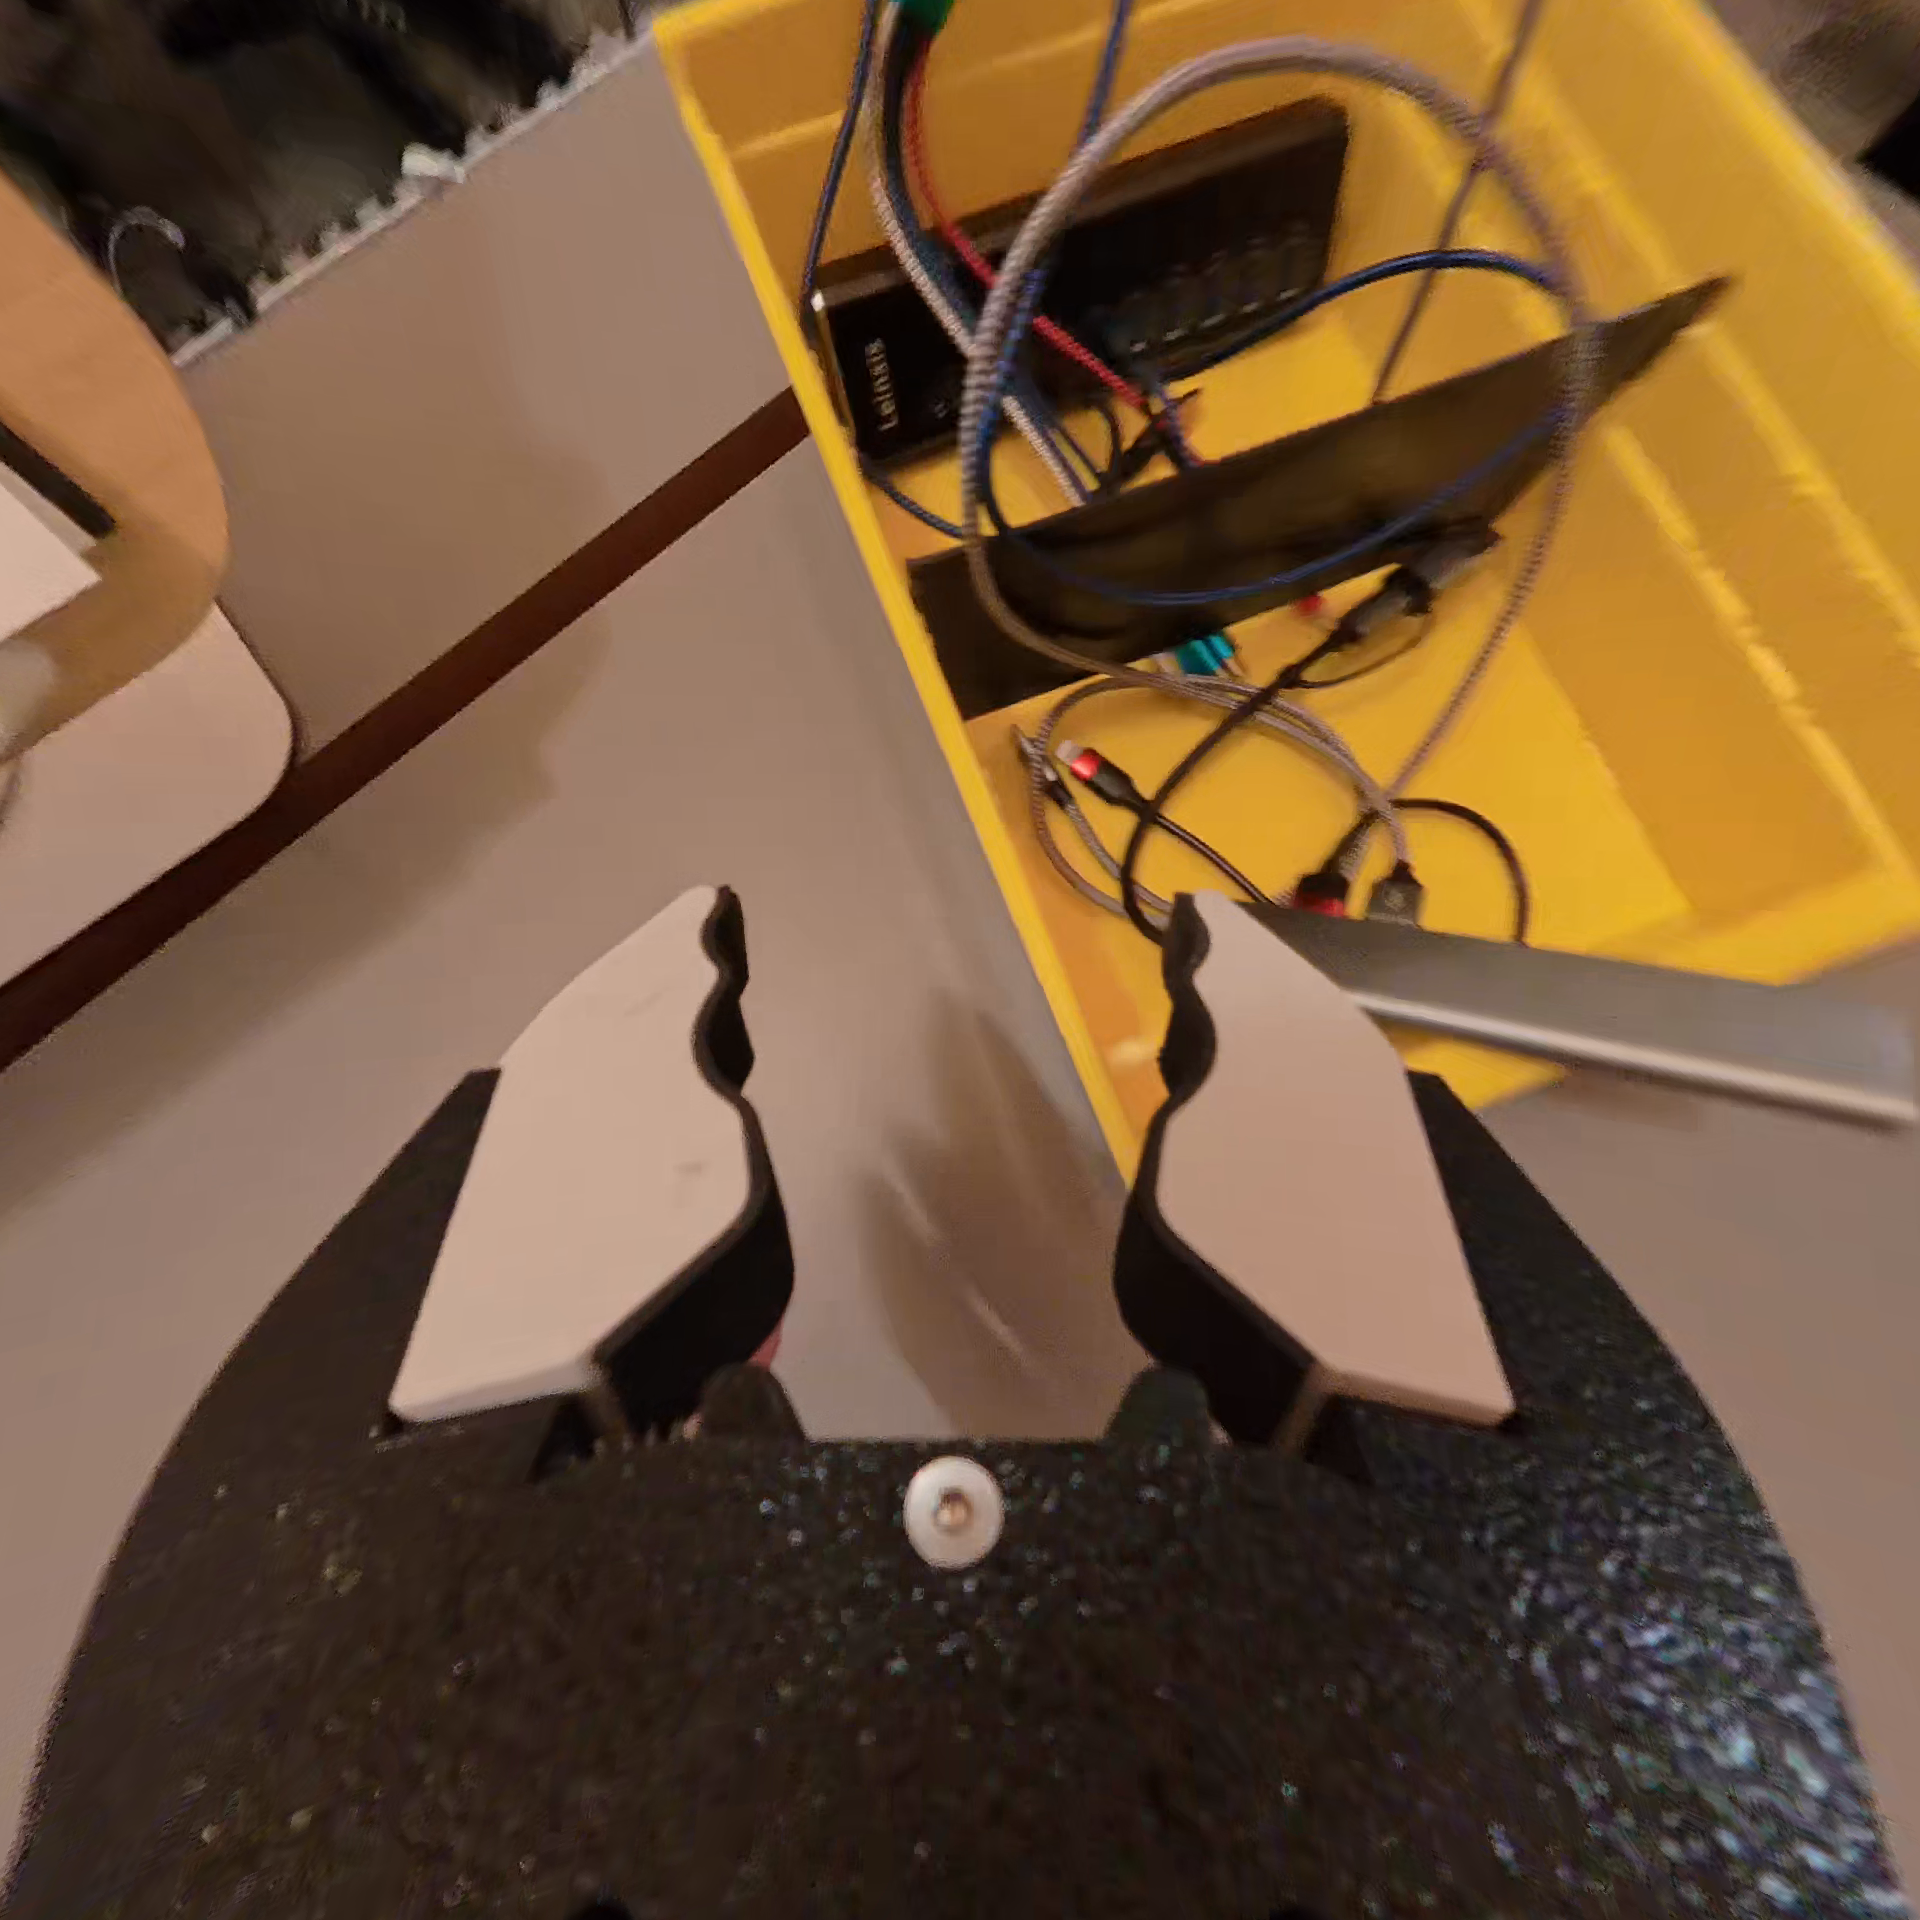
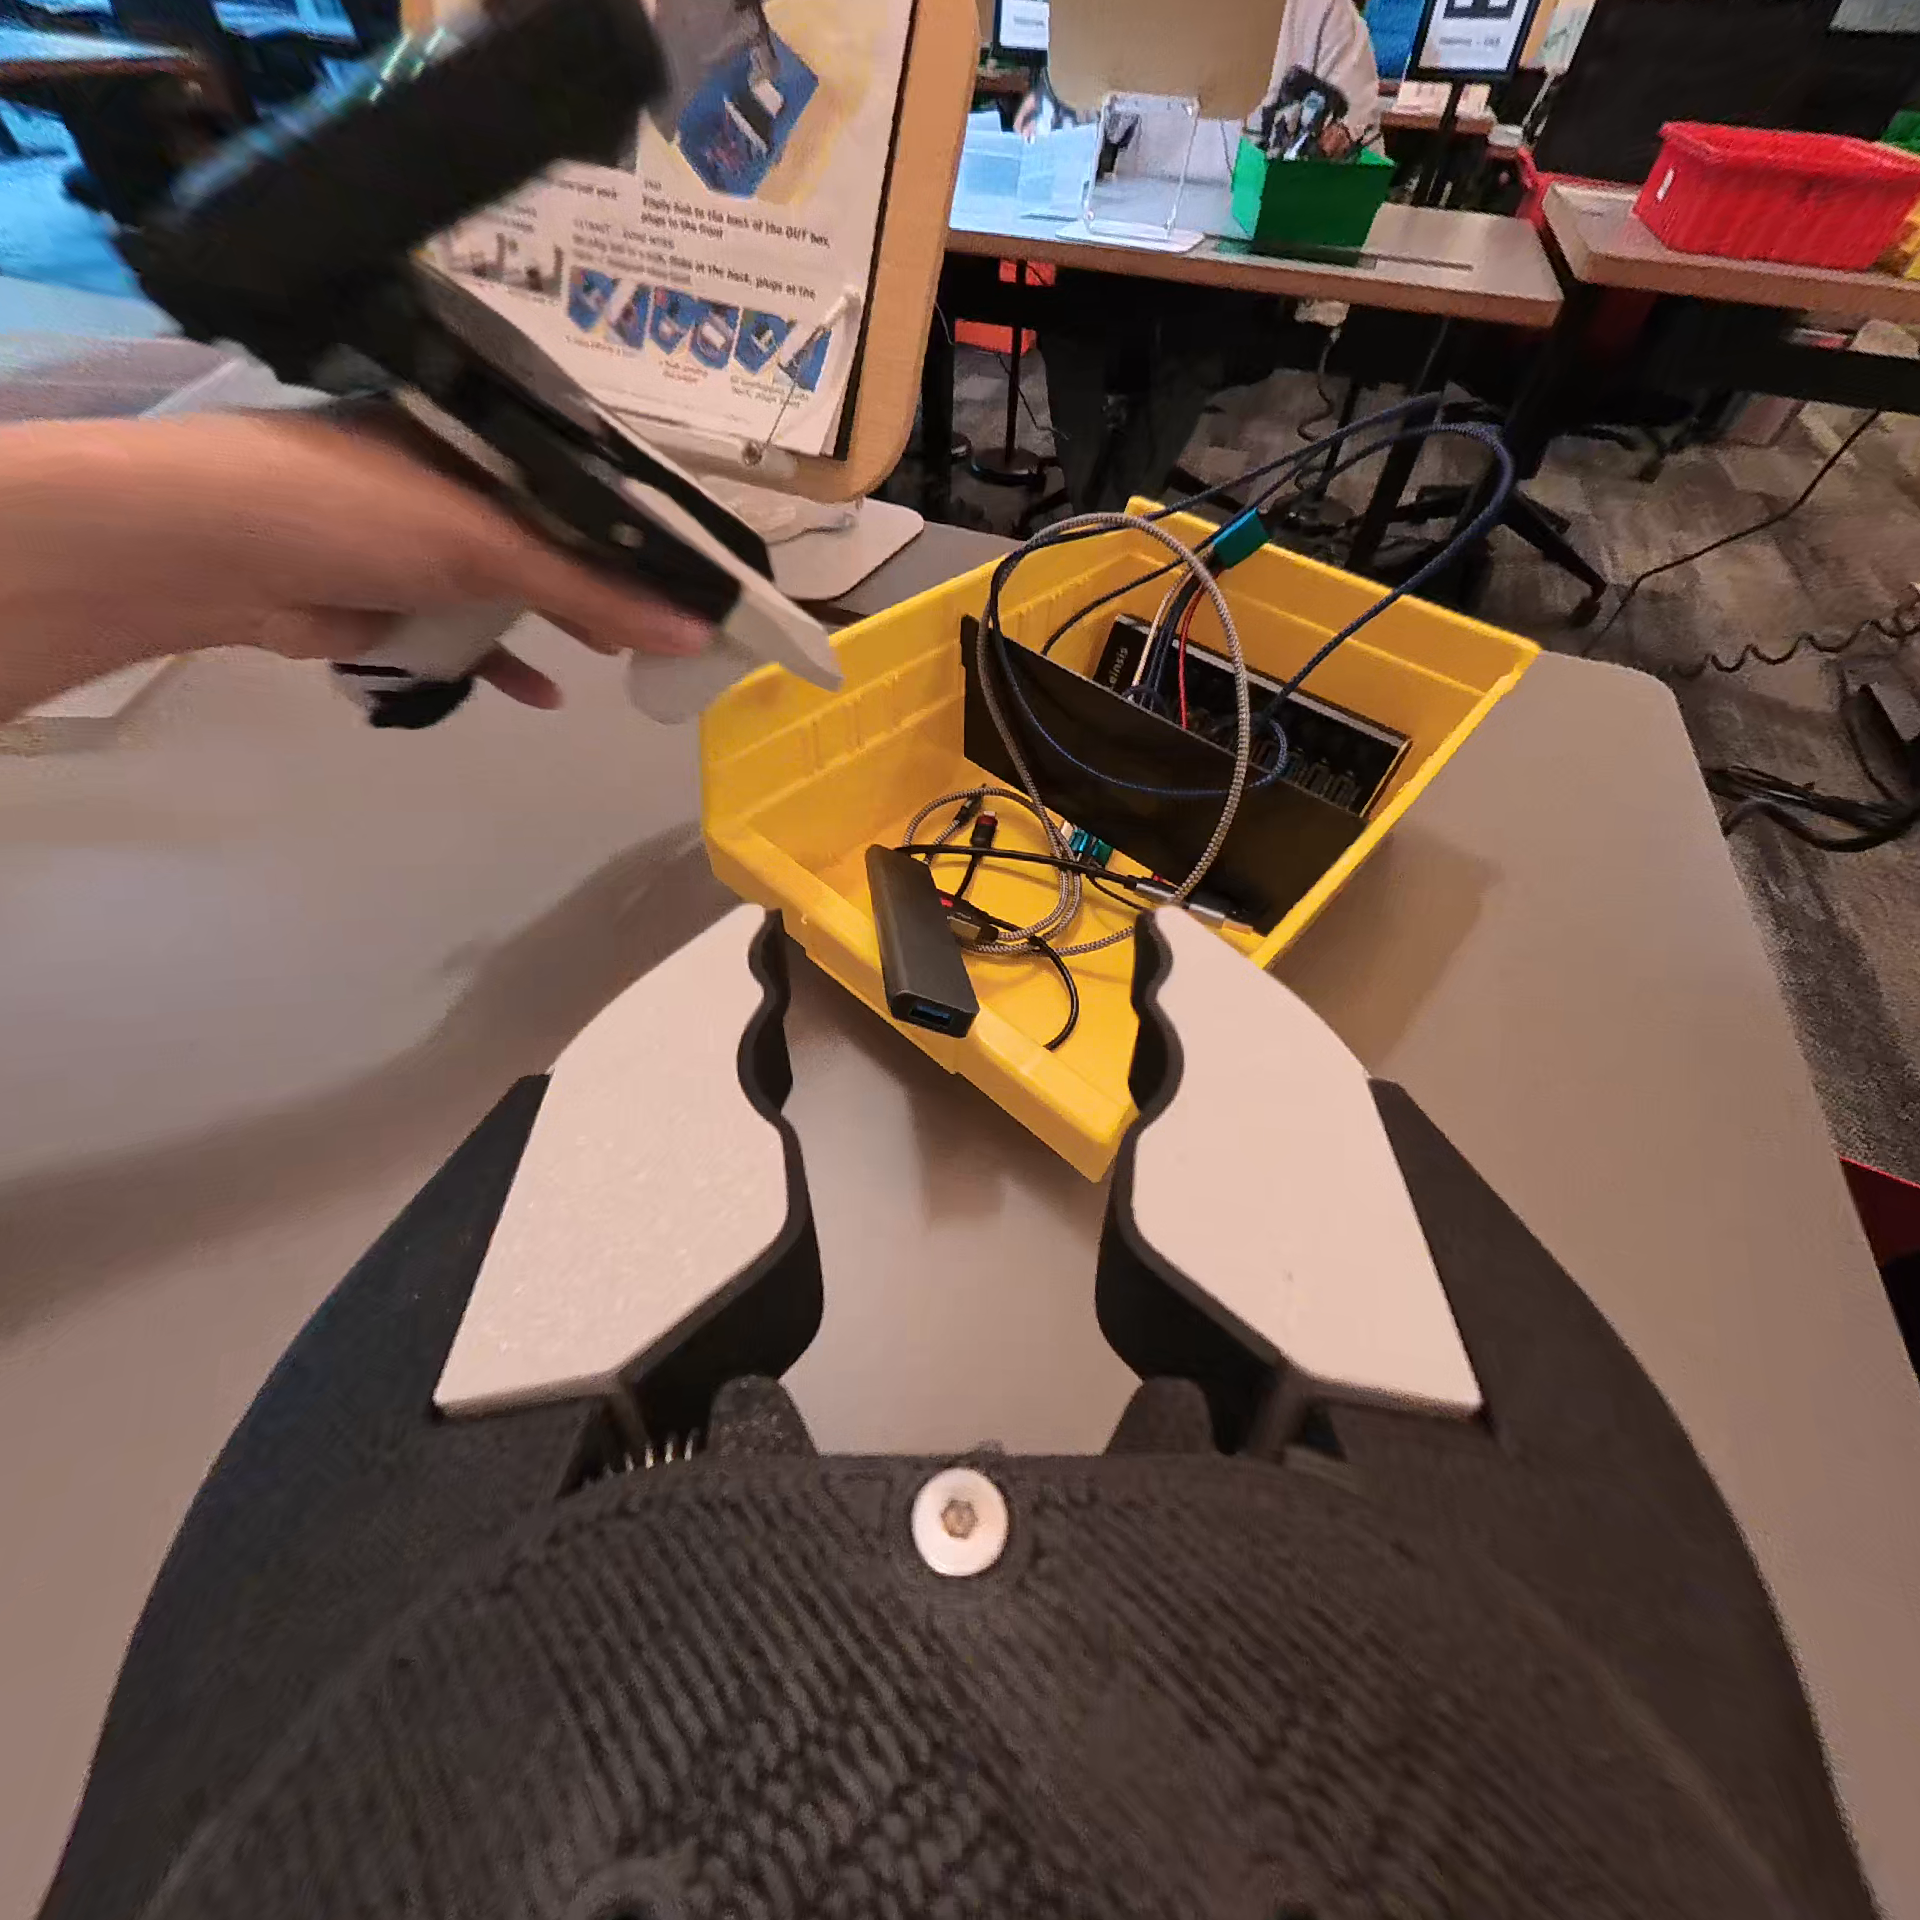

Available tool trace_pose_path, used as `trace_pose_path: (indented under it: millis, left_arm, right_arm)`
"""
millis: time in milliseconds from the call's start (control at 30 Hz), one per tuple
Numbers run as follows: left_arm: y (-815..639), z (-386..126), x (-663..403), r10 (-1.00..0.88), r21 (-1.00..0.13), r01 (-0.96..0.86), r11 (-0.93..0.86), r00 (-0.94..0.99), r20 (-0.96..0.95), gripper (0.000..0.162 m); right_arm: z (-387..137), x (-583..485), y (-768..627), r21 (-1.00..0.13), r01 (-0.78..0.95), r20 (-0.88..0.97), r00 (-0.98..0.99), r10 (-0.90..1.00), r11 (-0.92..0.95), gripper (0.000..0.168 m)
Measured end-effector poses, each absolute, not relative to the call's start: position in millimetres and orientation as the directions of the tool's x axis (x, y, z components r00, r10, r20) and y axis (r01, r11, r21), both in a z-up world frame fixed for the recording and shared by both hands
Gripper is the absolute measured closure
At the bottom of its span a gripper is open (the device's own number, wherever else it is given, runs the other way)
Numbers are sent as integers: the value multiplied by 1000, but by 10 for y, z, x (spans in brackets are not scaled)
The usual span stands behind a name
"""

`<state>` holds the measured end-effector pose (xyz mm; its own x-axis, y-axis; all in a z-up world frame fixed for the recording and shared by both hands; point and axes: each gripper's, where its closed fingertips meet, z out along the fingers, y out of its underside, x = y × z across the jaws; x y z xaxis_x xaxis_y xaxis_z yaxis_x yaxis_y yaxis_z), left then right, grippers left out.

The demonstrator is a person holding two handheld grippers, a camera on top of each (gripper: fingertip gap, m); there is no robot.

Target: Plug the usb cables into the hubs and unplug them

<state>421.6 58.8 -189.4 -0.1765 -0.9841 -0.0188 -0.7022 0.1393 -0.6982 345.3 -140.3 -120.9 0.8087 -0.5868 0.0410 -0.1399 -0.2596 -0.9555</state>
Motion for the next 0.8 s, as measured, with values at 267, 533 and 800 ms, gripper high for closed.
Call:
trace_pose_path:
  millis: [267, 533, 800]
  left_arm:
    - [603, -2482, 4193, -971, -542, -810, 225, -230, -59, 155]
    - [1034, -2458, 2836, -960, -577, -776, 255, -277, -53, 156]
    - [1840, -2447, 717, -974, -585, -787, 196, -226, -23, 157]
  right_arm:
    - [-1115, 3447, -1457, -966, -137, 19, 809, -588, -219, 106]
    - [-1008, 3259, -1253, -967, -77, 66, 844, -532, -243, 107]
    - [-1022, 2788, -453, -972, -35, 58, 923, -382, -231, 103]
